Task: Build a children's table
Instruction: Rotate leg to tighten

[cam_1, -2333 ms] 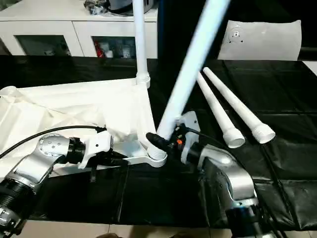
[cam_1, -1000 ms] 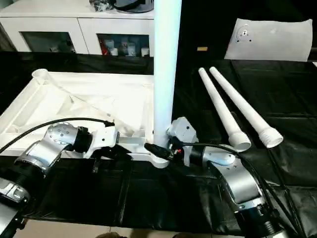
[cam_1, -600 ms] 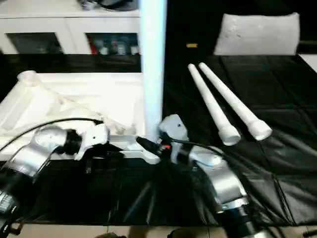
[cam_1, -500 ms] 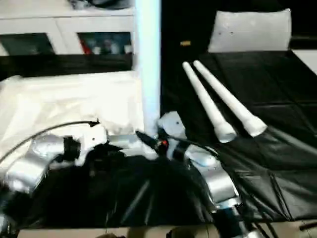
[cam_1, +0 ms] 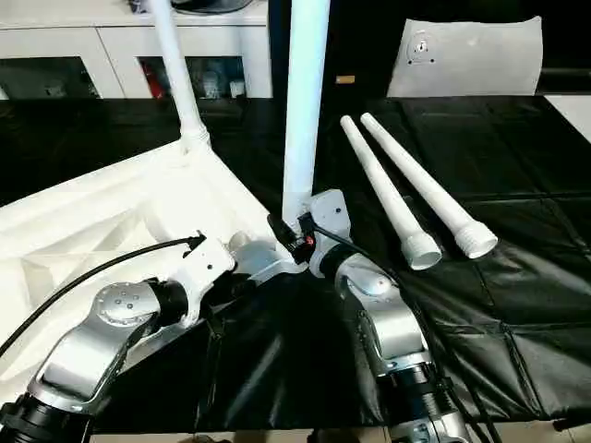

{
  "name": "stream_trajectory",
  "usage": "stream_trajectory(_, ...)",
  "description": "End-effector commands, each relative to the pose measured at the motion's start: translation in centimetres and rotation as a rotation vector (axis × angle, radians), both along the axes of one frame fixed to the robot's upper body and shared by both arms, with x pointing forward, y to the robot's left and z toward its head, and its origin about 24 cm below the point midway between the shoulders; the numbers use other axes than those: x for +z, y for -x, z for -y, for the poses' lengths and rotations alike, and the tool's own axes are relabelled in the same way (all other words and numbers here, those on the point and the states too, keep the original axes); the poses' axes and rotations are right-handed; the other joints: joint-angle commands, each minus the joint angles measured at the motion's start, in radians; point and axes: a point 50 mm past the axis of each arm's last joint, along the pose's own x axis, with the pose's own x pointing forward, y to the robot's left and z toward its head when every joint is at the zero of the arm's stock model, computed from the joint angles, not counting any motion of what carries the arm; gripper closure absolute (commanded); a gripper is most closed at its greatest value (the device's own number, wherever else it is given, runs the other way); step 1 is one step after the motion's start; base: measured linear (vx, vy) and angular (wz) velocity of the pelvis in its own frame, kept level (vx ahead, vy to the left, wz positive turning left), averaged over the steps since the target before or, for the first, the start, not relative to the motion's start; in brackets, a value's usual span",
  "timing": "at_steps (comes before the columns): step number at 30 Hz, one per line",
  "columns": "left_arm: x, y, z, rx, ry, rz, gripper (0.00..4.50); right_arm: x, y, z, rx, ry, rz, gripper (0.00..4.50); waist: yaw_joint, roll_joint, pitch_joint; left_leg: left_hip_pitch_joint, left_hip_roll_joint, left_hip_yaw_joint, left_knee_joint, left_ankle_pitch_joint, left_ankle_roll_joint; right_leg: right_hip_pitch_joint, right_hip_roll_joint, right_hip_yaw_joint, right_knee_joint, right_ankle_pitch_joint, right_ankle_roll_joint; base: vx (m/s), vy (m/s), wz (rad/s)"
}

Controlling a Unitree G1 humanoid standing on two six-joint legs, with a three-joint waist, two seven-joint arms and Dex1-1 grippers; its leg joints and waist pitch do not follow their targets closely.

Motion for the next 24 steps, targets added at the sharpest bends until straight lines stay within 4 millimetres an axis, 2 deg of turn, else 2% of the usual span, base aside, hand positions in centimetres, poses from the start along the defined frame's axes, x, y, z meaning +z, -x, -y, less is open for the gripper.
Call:
stream_trajectory(1, -0.8, -0.4, -1.5, 0.08, -0.094, -0.021, 4.5, -3.8, 1.5, -0.5, 0.04, 0.042, -0.176, 2.59, 0.006, 0.004, -0.028, -0.009, 0.104, -0.049, -0.095, -0.22, 0.037, 0.033, -0.105, 0.068, -0.08, -0.319, -0.23, 0.0, 0.0, 0.0)
stream_trajectory(2, -0.7, -0.4, -1.6, 0.084, -0.094, -0.023, 4.5, -3.9, 1.5, -0.6, 0.048, 0.036, -0.18, 2.24, 0.006, 0.006, -0.031, -0.01, 0.103, -0.048, -0.093, -0.196, 0.04, 0.034, -0.105, 0.068, -0.077, -0.277, -0.24, 0.0, 0.0, 0.0)
stream_trajectory(3, -0.7, -0.4, -1.6, 0.087, -0.095, -0.023, 4.5, -3.9, 1.5, -0.6, 0.049, 0.034, -0.181, 2.24, 0.007, 0.006, -0.032, -0.011, 0.103, -0.047, -0.092, -0.19, 0.041, 0.035, -0.105, 0.068, -0.076, -0.265, -0.244, 0.0, 0.0, 0.0)
stream_trajectory(4, -0.7, -0.4, -1.6, 0.086, -0.106, -0.027, 4.5, -3.8, 1.5, -0.6, 0.05, 0.036, -0.172, 2.03, 0.006, 0.006, -0.033, -0.011, 0.104, -0.047, -0.092, -0.18, 0.044, 0.036, -0.104, 0.067, -0.073, -0.245, -0.251, 0.0, 0.0, 0.0)
stream_trajectory(6, -0.7, -0.3, -1.6, 0.085, -0.109, -0.028, 4.5, -3.8, 1.4, -0.6, 0.048, 0.036, -0.166, 2.03, 0.006, 0.007, -0.034, -0.01, 0.103, -0.046, -0.091, -0.174, 0.05, 0.037, -0.104, 0.066, -0.073, -0.228, -0.26, 0.0, 0.0, 0.0)
stream_trajectory(8, -0.6, -0.4, -1.7, 0.077, -0.11, -0.033, 4.5, -3.7, 1.2, -0.5, 0.05, 0.065, -0.13, 1.73, 0.006, 0.01, -0.036, -0.011, 0.102, -0.046, -0.089, -0.173, 0.05, 0.039, -0.105, 0.065, -0.071, -0.225, -0.267, 0.0, 0.0, 0.0)
stream_trajectory(9, -0.5, -0.4, -1.7, 0.07, -0.112, -0.038, 4.5, -3.7, 1.1, -0.4, 0.051, 0.082, -0.118, 1.6, 0.005, 0.007, -0.036, -0.009, 0.102, -0.045, -0.089, -0.173, 0.05, 0.038, -0.103, 0.065, -0.072, -0.227, -0.268, 0.0, 0.0, 0.0)
stream_trajectory(11, -0.1, -0.8, -2.0, 0.071, -0.106, -0.036, 4.5, -3.8, 1.2, -0.1, 0.068, 0.094, -0.12, 1.51, 0.006, 0.013, -0.038, -0.009, 0.101, -0.045, -0.087, -0.163, 0.051, 0.04, -0.104, 0.065, -0.07, -0.213, -0.273, 0.0, 0.0, 0.0)
stream_trajectory(12, 0.0, -0.9, -2.1, 0.063, -0.111, -0.031, 4.5, -3.8, 1.2, 0.1, 0.061, 0.09, -0.119, 1.39, 0.006, 0.007, -0.038, -0.011, 0.101, -0.044, -0.086, -0.155, 0.057, 0.043, -0.103, 0.064, -0.069, -0.202, -0.274, 0.0, 0.0, 0.0)
stream_trajectory(16, 0.3, -1.4, -2.5, 0.022, -0.119, -0.013, 4.5, -3.7, 1.3, 0.9, 0.054, 0.092, -0.103, 1.16, 0.01, 0.008, -0.045, -0.007, 0.099, -0.042, -0.079, -0.106, 0.077, 0.044, -0.102, 0.062, -0.064, -0.142, -0.286, 0.0, 0.0, 0.0)
stream_trajectory(17, 0.4, -1.4, -2.6, -0.025, -0.121, -0.019, 4.5, -3.5, 1.5, 1.5, 0.067, 0.092, -0.093, 1.07, 0.012, 0.009, -0.048, -0.009, 0.099, -0.041, -0.076, -0.075, 0.086, 0.046, -0.101, 0.061, -0.059, -0.099, -0.295, 0.0, 0.0, 0.0)
stream_trajectory(18, 0.4, -1.4, -2.7, -0.051, -0.123, -0.025, 4.5, -3.4, 1.5, 1.7, 0.077, 0.087, -0.092, 0.93, 0.012, 0.006, -0.05, -0.014, 0.099, -0.044, -0.076, -0.053, 0.1, 0.052, -0.102, 0.059, -0.052, -0.068, -0.296, 0.0, 0.0, 0.0)
stream_trajectory(21, 0.6, -1.6, -3.0, -0.092, -0.13, -0.028, 4.5, -3.3, 1.9, 2.6, 0.098, 0.078, -0.11, 0.73, 0.014, 0.009, -0.051, -0.008, 0.098, -0.04, -0.071, -0.038, 0.121, 0.049, -0.101, 0.057, -0.05, -0.033, -0.307, 0.0, 0.0, 0.0)
stream_trajectory(22, 0.7, -1.8, -3.4, -0.162, -0.154, -0.024, 4.5, -3.0, 2.5, 3.7, 0.137, 0.085, -0.09, 0.73, 0.018, 0.009, -0.052, -0.009, 0.097, -0.04, -0.069, -0.022, 0.132, 0.05, -0.101, 0.056, -0.05, -0.015, -0.309, 0.0, 0.0, 0.0)
stream_trajectory(23, 0.7, -1.8, -3.4, -0.162, -0.154, -0.024, 4.5, -3.0, 2.5, 3.7, 0.137, 0.085, -0.09, 0.73, 0.023, 0.009, -0.053, -0.005, 0.098, -0.039, -0.067, -0.017, 0.136, 0.049, -0.101, 0.056, -0.048, -0.009, -0.307, 0.0, 0.0, 0.0)
stream_trajectory(24, 0.7, -1.9, -3.5, -0.192, -0.166, -0.018, 4.5, -2.9, 2.6, 4.0, 0.151, 0.088, -0.081, 0.47, 0.023, 0.009, -0.056, -0.008, 0.1, -0.039, -0.064, 0.013, 0.141, 0.051, -0.102, 0.056, -0.039, 0.037, -0.317, 0.0, 0.0, 0.0)
